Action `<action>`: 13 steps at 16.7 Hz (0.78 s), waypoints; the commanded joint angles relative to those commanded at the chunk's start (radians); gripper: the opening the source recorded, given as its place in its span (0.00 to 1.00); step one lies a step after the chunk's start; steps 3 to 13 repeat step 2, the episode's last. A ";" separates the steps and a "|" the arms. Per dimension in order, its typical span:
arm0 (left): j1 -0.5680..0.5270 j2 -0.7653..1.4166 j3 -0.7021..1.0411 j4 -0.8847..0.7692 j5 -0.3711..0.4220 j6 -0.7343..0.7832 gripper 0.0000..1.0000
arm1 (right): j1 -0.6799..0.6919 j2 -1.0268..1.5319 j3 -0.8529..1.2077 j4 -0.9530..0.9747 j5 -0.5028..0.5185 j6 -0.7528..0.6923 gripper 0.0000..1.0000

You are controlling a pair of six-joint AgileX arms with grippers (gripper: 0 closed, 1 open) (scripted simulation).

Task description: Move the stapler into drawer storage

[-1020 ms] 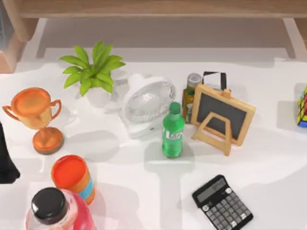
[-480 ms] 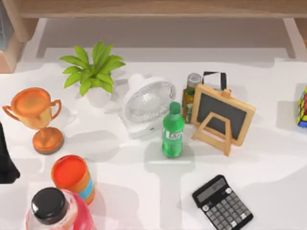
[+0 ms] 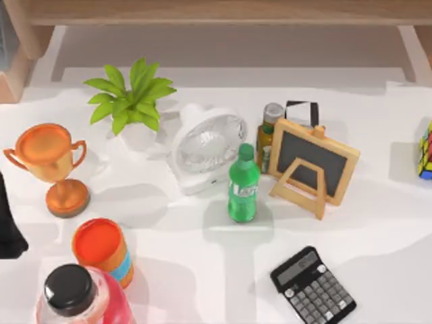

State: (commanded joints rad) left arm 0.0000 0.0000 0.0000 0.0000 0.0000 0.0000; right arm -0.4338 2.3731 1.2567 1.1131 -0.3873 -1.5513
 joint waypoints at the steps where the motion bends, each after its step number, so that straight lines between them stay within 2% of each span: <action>1: 0.000 0.000 0.000 0.000 0.000 0.000 1.00 | 0.000 0.000 0.000 0.000 0.000 0.000 1.00; 13: 0.000 0.000 0.000 0.000 0.000 0.000 1.00 | 0.000 0.000 0.000 0.000 0.000 0.000 1.00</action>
